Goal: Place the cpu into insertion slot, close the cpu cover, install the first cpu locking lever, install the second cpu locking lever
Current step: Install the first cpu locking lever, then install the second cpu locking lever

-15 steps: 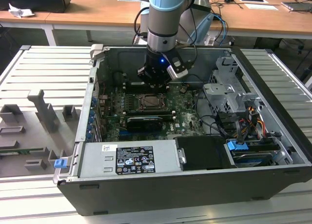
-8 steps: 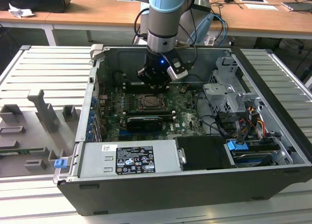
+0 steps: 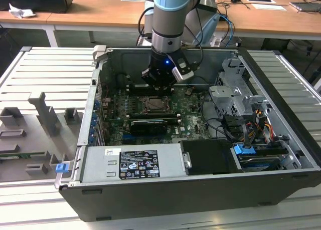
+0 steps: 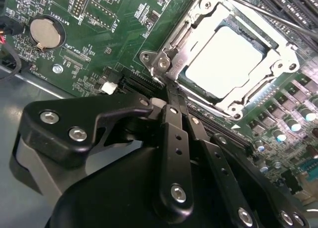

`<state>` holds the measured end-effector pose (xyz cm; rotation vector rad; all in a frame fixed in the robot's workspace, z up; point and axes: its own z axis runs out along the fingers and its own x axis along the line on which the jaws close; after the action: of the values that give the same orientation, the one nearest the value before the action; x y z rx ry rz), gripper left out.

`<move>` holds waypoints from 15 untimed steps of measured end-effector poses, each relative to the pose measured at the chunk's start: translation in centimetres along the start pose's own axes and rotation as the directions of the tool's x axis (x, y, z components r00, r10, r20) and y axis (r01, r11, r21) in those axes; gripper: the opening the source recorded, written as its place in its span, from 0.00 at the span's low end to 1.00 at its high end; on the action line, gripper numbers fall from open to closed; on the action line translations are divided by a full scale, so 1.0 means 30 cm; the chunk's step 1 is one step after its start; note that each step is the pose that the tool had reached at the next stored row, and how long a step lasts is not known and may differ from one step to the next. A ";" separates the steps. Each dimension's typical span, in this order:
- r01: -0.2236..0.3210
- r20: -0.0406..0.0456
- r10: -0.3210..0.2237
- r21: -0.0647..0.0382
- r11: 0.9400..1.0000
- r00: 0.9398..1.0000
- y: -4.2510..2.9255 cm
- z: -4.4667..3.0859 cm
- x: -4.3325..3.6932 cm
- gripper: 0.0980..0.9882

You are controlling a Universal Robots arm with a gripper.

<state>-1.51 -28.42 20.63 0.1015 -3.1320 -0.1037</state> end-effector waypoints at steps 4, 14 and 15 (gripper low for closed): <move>0.000 0.000 0.000 0.000 1.000 1.000 0.002 -0.033 0.000 0.01; 0.000 0.000 0.000 0.000 1.000 1.000 -0.045 -0.037 0.003 0.01; 0.000 0.000 0.000 0.000 1.000 1.000 -0.049 -0.037 0.003 0.01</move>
<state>-1.51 -29.96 21.65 0.1015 -3.1319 -0.1035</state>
